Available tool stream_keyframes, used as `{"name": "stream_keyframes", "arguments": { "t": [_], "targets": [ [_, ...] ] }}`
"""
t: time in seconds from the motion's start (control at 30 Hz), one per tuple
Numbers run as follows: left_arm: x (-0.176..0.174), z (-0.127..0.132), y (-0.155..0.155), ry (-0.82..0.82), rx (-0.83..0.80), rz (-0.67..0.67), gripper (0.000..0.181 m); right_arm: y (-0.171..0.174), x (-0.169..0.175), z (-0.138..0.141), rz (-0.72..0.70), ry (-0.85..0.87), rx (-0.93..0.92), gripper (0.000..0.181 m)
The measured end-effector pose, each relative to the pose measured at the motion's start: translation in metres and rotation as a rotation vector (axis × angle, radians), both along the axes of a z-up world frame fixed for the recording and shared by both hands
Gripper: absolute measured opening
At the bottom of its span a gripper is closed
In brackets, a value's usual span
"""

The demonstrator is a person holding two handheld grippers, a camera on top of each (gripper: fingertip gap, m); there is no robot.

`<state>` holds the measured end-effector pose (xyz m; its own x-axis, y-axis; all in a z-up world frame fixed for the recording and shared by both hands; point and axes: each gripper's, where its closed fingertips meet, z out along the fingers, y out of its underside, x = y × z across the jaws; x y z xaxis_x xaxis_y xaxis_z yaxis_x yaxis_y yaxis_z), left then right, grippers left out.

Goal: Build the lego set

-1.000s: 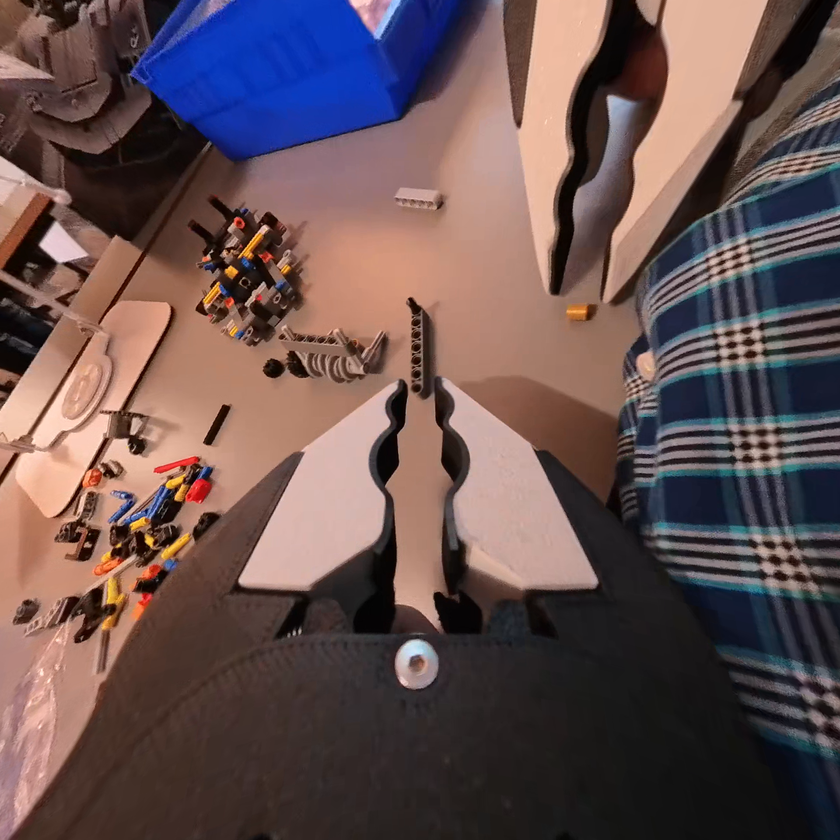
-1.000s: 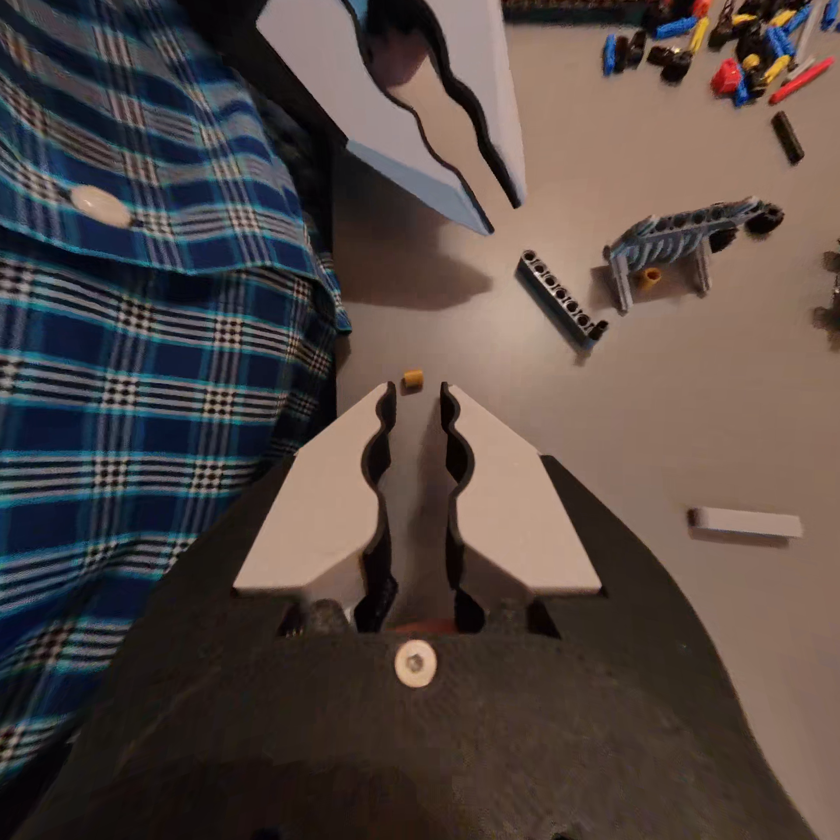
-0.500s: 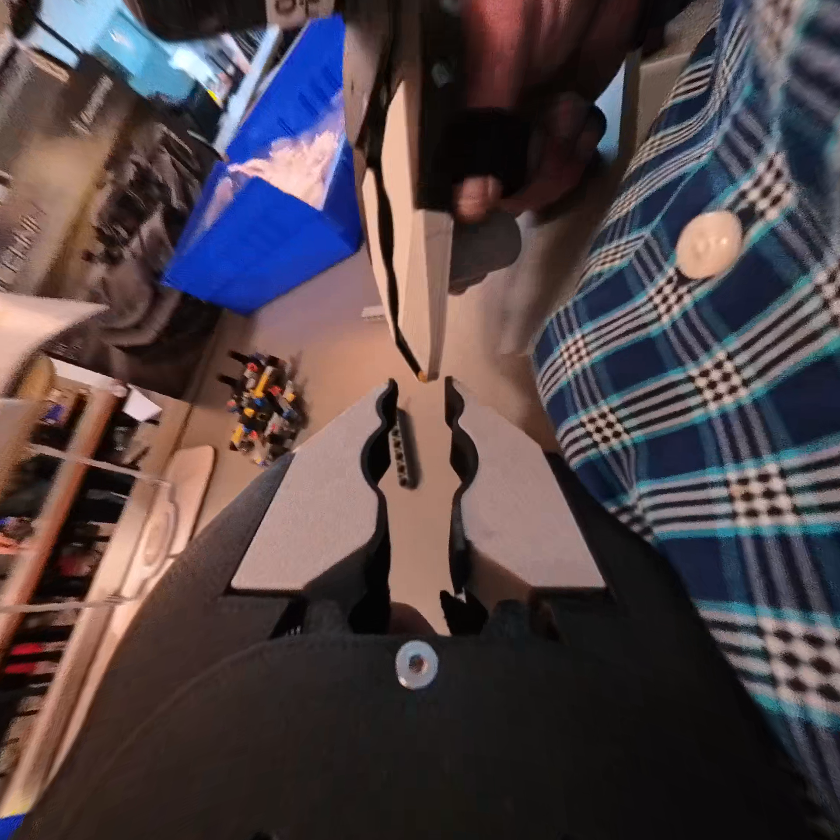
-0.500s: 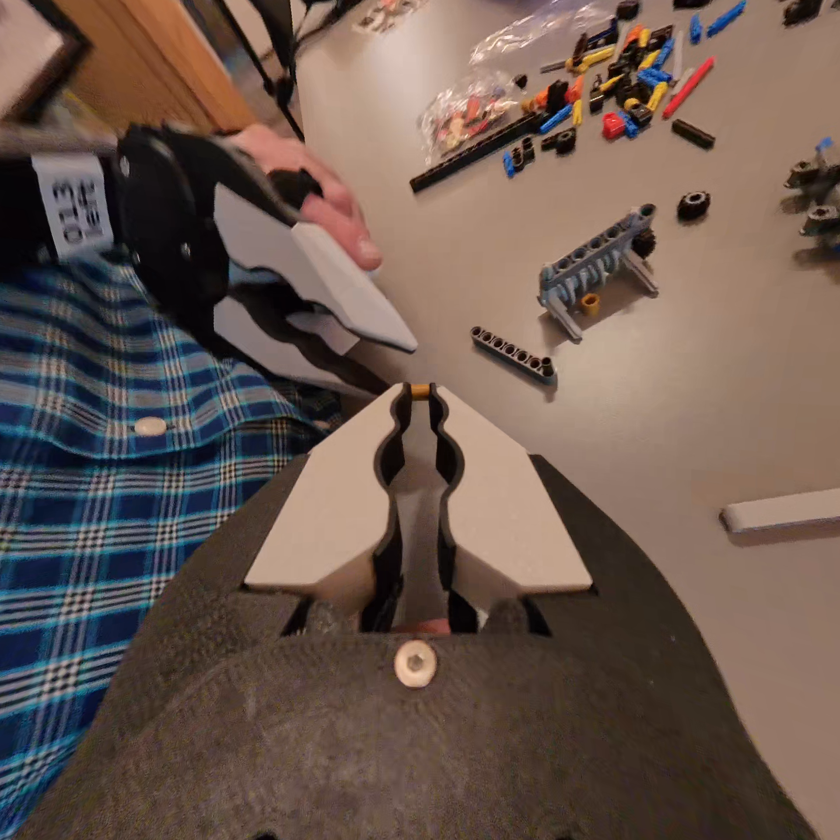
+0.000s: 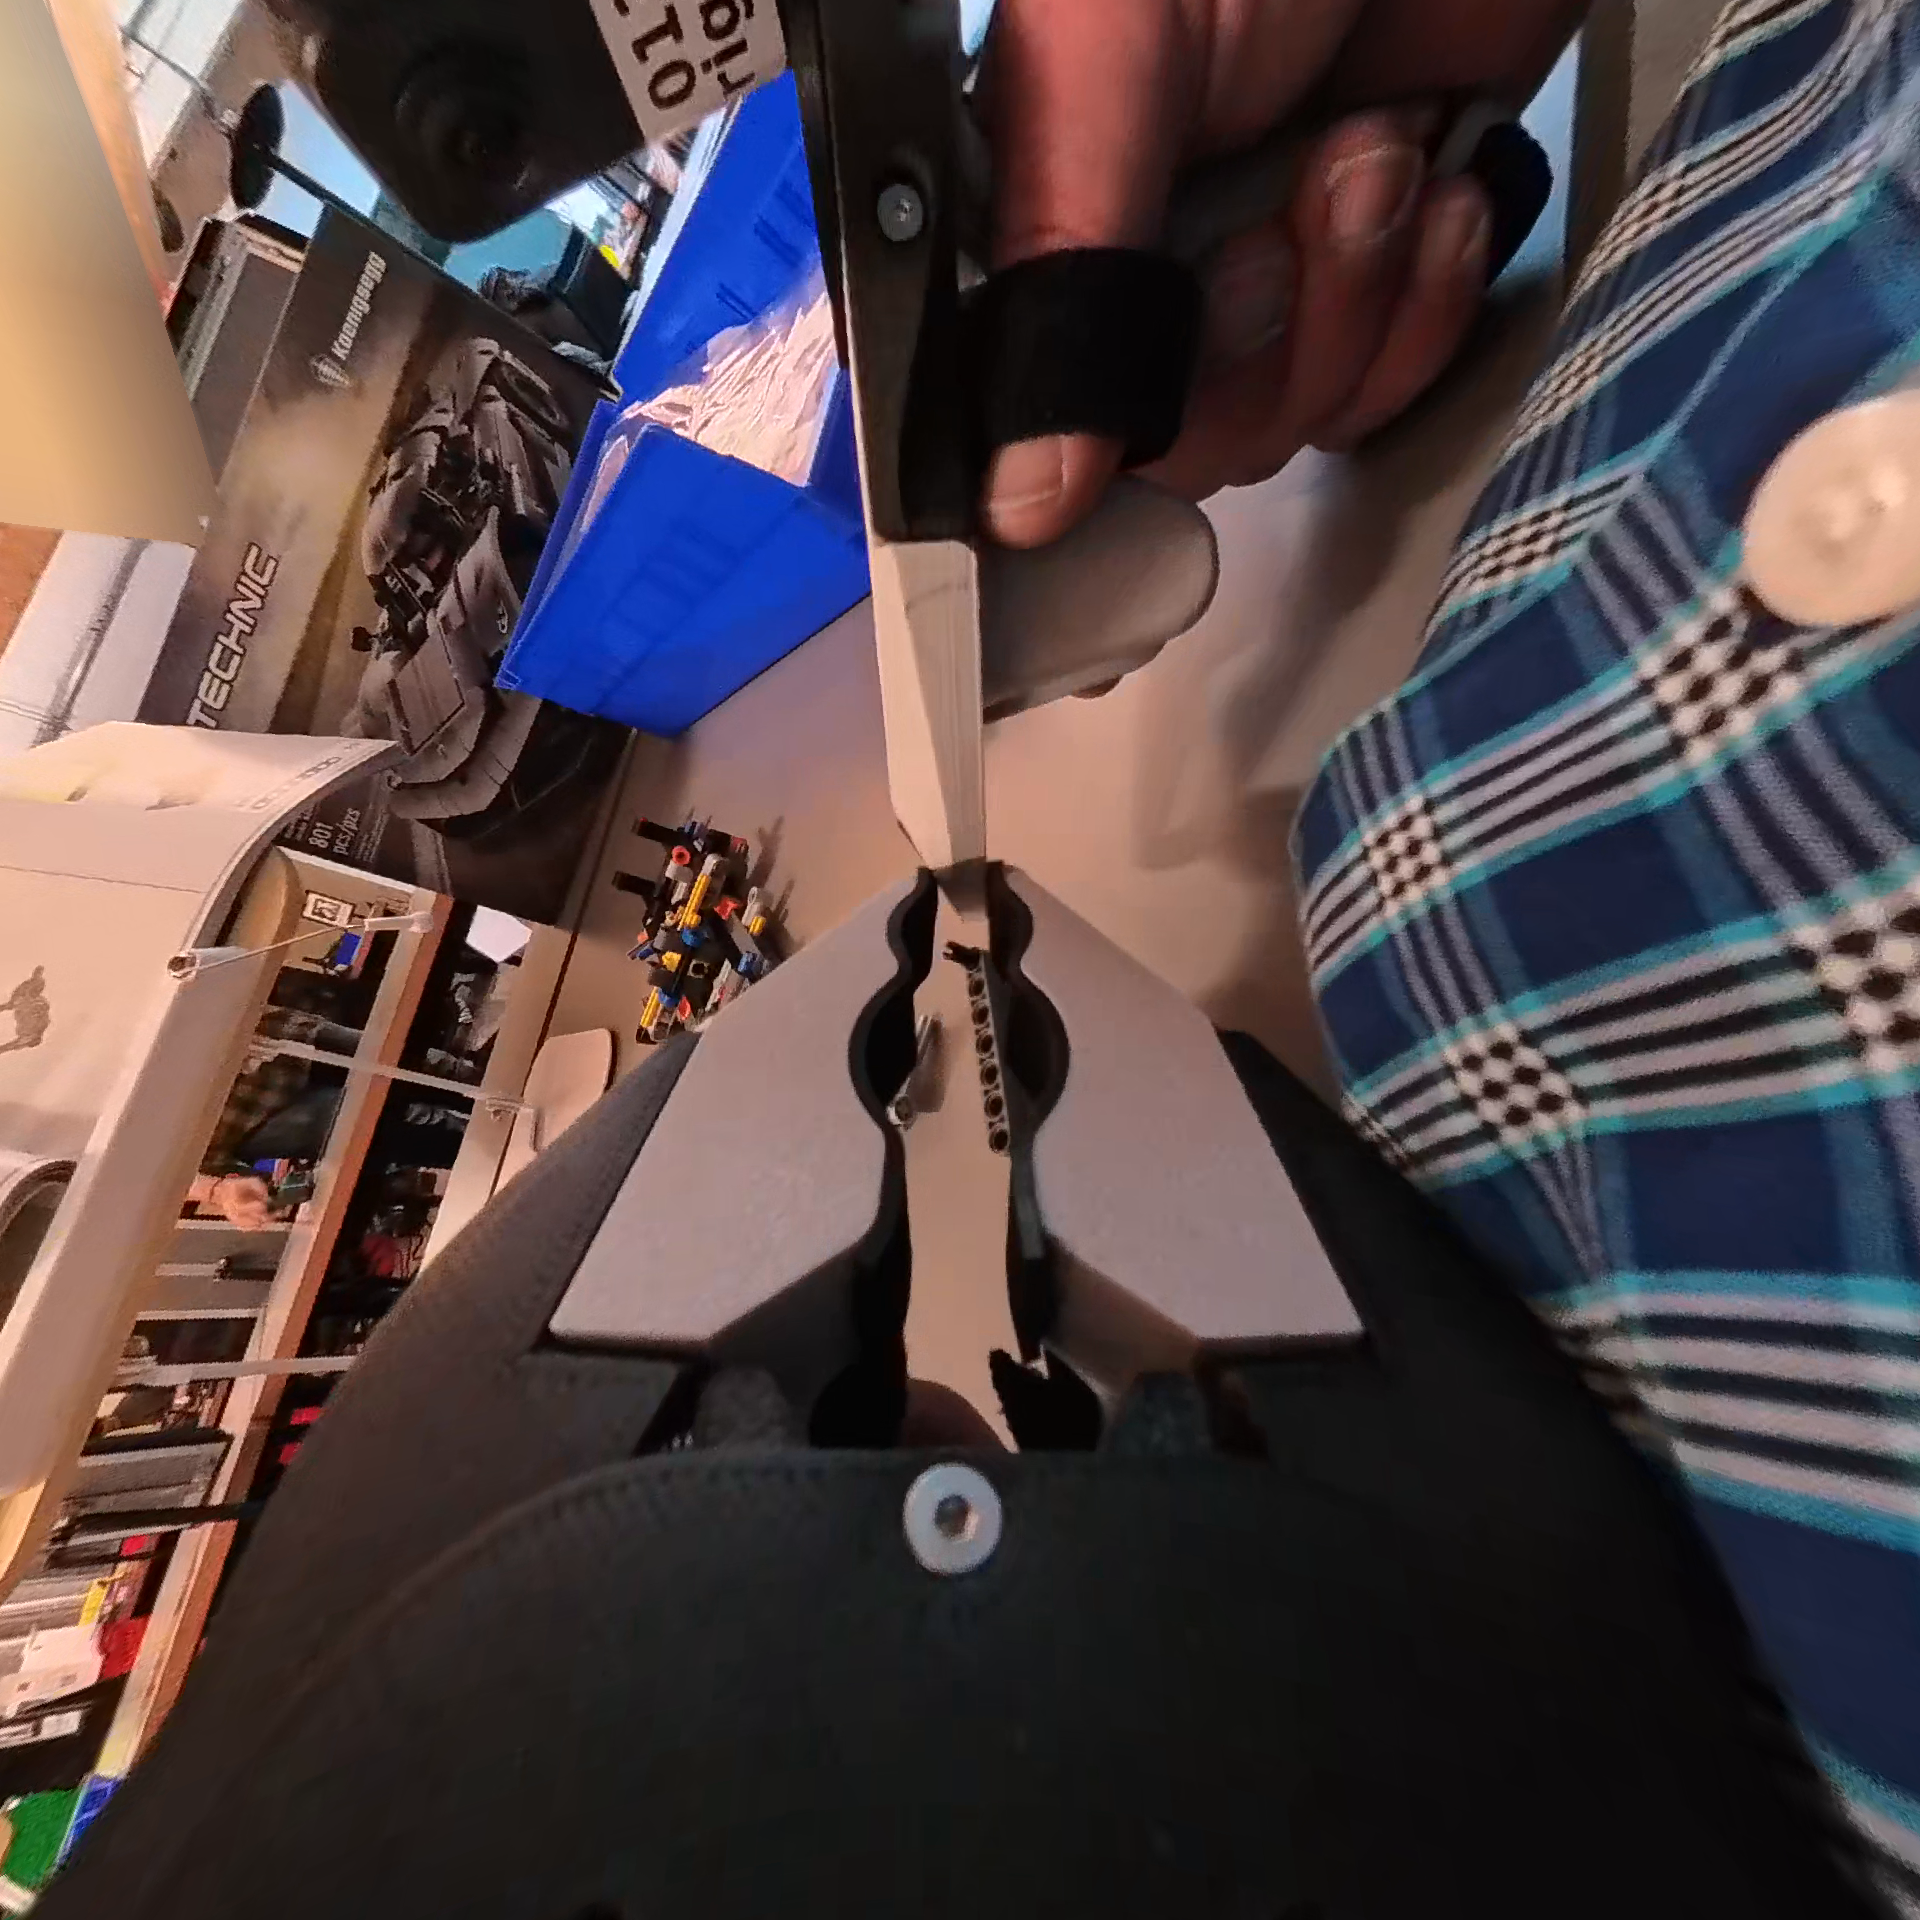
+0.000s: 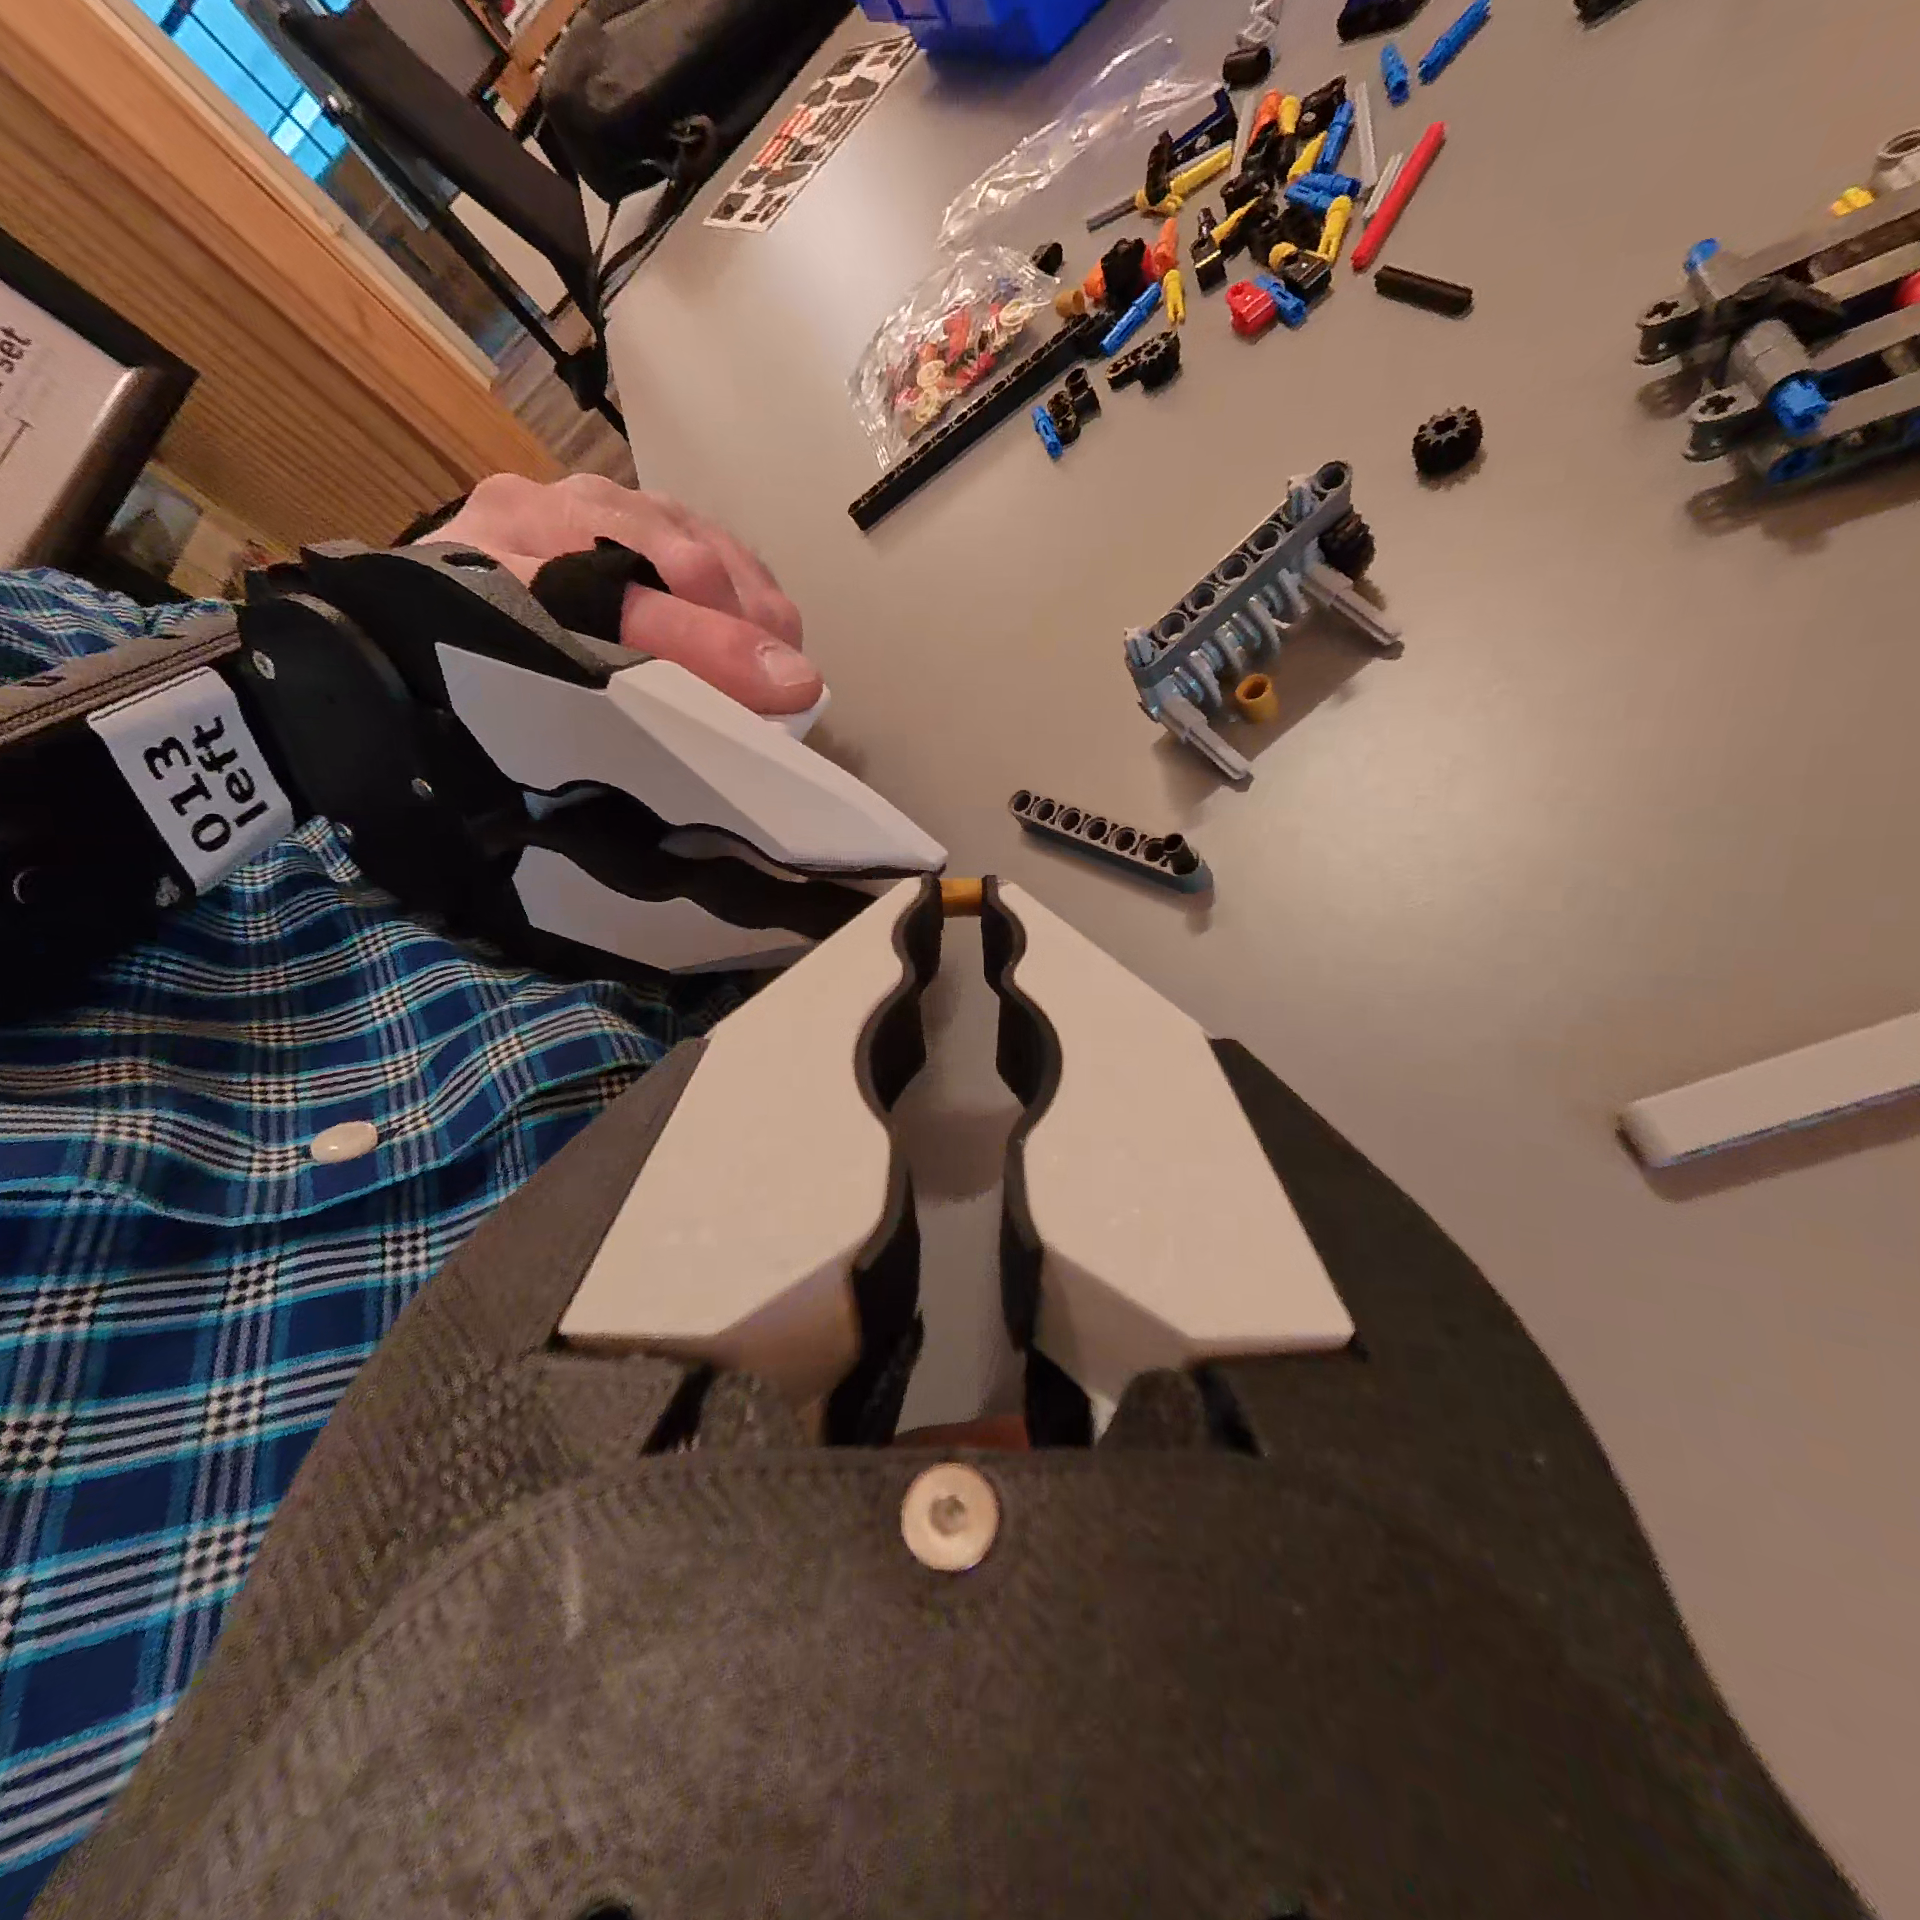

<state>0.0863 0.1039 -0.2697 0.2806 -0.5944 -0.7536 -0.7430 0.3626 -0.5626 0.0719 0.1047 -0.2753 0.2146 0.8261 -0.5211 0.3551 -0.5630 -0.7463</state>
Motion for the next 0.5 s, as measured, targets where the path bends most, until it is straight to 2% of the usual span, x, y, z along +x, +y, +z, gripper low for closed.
{"name": "stream_keyframes", "arguments": {
  "t": [0.2, 0.5],
  "targets": [
    [-0.0014, 0.0027, 0.0032, -0.004, 0.028, 0.019, 0.006, 0.0036, -0.0008, 0.0029, -0.025, 0.007, 0.002, 0.005],
    [0.0012, 0.007, 0.0037, -0.049, 0.026, -0.01, 0.005, 0.0034, 0.0004, 0.0072, -0.021, 0.072, -0.112, 0.004]
  ]
}}
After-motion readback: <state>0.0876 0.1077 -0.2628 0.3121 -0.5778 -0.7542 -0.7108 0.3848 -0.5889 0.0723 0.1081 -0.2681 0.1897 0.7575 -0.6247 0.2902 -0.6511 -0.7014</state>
